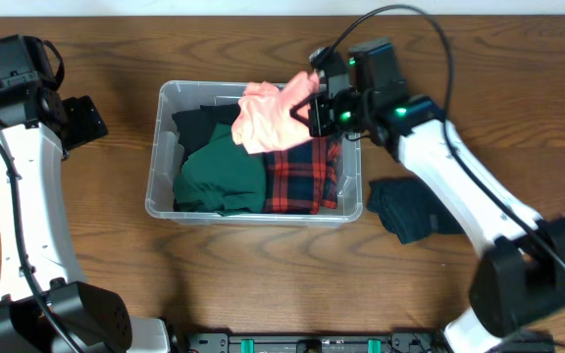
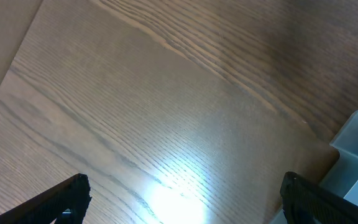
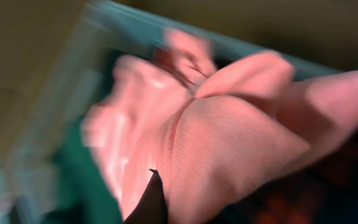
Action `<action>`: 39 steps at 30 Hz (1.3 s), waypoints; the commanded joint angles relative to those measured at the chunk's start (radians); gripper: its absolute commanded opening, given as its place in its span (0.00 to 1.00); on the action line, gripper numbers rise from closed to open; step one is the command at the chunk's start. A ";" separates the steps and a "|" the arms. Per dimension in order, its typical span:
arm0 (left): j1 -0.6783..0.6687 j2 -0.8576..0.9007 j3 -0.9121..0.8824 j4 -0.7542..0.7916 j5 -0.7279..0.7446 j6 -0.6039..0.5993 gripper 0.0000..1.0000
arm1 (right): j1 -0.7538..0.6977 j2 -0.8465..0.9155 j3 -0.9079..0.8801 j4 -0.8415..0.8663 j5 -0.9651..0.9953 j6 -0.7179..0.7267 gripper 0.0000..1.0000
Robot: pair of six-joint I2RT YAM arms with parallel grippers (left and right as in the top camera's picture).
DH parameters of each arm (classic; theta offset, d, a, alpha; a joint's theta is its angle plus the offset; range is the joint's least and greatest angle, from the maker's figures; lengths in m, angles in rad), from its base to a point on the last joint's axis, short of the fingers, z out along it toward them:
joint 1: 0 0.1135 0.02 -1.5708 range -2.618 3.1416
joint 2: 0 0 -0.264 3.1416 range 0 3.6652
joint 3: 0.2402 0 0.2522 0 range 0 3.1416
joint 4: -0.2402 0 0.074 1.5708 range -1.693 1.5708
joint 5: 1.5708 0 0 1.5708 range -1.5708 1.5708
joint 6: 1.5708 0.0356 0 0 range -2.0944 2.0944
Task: Pack container
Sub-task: 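Carry the pink shirt over the bin and drop it on top, then press the pink shirt down into the bin with the right gripper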
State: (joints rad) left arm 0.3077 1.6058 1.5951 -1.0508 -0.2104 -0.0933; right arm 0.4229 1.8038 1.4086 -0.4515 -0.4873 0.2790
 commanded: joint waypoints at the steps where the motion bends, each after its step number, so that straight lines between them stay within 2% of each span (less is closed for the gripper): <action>1: 0.003 -0.012 0.013 -0.003 -0.011 0.002 0.98 | 0.006 0.062 0.001 -0.041 0.211 0.012 0.01; 3: 0.003 -0.012 0.013 -0.003 -0.011 0.002 0.98 | 0.006 0.080 0.001 -0.085 0.310 0.010 0.01; 7: 0.003 -0.012 0.013 -0.003 -0.011 0.002 0.98 | 0.011 0.075 0.001 -0.106 0.331 -0.058 0.01; 12: 0.003 -0.012 0.013 -0.003 -0.011 0.002 0.98 | 0.008 0.051 0.001 -0.137 0.467 -0.048 0.03; 14: 0.003 -0.012 0.013 -0.003 -0.011 0.002 0.98 | 0.006 0.034 0.001 -0.139 0.470 -0.048 0.12; 16: 0.003 -0.012 0.013 -0.003 -0.011 0.002 0.98 | 0.006 0.006 0.001 -0.138 0.473 -0.050 0.29; 20: 0.003 -0.012 0.013 -0.003 -0.011 0.002 0.98 | 0.006 -0.090 0.001 -0.130 0.472 -0.052 0.54; 23: 0.003 -0.012 0.013 -0.003 -0.011 0.002 0.98 | 0.010 -0.167 0.001 -0.104 0.441 -0.053 0.59; 26: 0.003 -0.012 0.013 -0.003 -0.011 0.002 0.98 | 0.018 -0.216 0.001 -0.063 0.336 -0.056 0.54; 32: 0.003 -0.012 0.013 -0.003 -0.011 0.002 0.98 | 0.083 -0.168 0.001 0.020 0.217 -0.055 0.30; 39: 0.003 -0.012 0.013 -0.003 -0.011 0.002 0.98 | 0.196 0.045 0.001 0.150 0.220 -0.076 0.21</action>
State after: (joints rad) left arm 0.3077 1.6058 1.5951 -1.0508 -0.2104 -0.0933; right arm 0.5922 1.7782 1.4097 -0.3096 -0.2504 0.2237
